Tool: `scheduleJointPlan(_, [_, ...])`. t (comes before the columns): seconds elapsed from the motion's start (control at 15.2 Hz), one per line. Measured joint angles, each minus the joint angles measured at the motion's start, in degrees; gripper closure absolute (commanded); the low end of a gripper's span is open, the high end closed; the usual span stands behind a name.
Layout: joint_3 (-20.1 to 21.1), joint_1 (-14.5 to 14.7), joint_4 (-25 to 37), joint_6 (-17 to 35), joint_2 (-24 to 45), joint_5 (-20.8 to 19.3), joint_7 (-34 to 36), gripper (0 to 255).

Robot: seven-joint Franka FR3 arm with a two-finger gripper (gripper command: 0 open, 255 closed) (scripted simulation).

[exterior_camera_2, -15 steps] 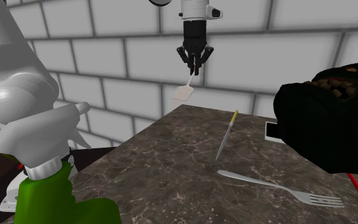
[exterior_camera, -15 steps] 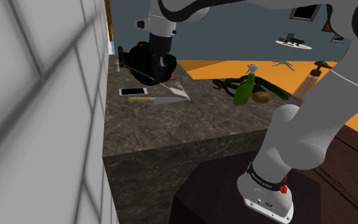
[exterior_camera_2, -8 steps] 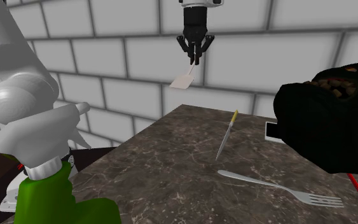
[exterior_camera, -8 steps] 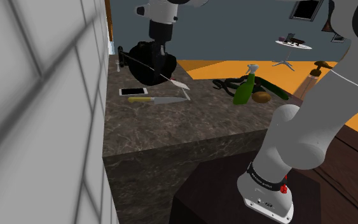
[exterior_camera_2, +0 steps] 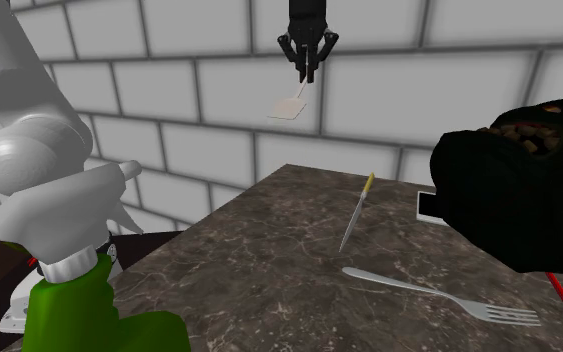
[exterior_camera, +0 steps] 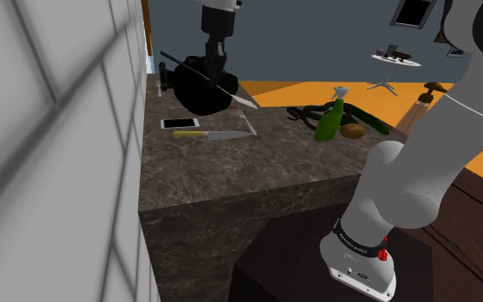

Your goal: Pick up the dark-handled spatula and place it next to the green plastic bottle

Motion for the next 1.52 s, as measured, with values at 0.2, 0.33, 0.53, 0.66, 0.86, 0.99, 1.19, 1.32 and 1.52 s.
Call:
scheduleJointPlan(0.2, [0.09, 0.07, 2.97, -2.55, 0.39, 0.03, 0.24, 255])
scheduleJointPlan(0.33, [0.02, 0.04, 5.13, -4.00, 1.12, 0.04, 0.18, 255])
scheduleJointPlan(0.53, [-0.41, -0.24, 6.92, -5.81, 1.14, -0.01, -0.44, 255])
scheduleJointPlan(0.66, [-1.66, -1.06, 6.49, -6.43, 0.17, -0.26, -2.42, 255])
scheduleJointPlan(0.86, [-4.30, -2.73, 5.21, -6.56, -1.10, -0.79, -6.61, 255])
scheduleJointPlan(0.99, [-5.91, -3.72, 4.79, -6.78, -1.66, -1.16, -9.17, 255])
scheduleJointPlan(1.19, [-8.71, -5.36, 4.92, -7.40, -2.04, -1.74, -13.51, 255])
scheduleJointPlan(1.32, [-10.31, -6.27, 5.00, -7.53, -2.04, -2.06, -15.99, 255])
scheduleJointPlan(1.52, [-13.06, -7.78, 5.40, -7.61, -1.63, -2.49, -20.23, 255])
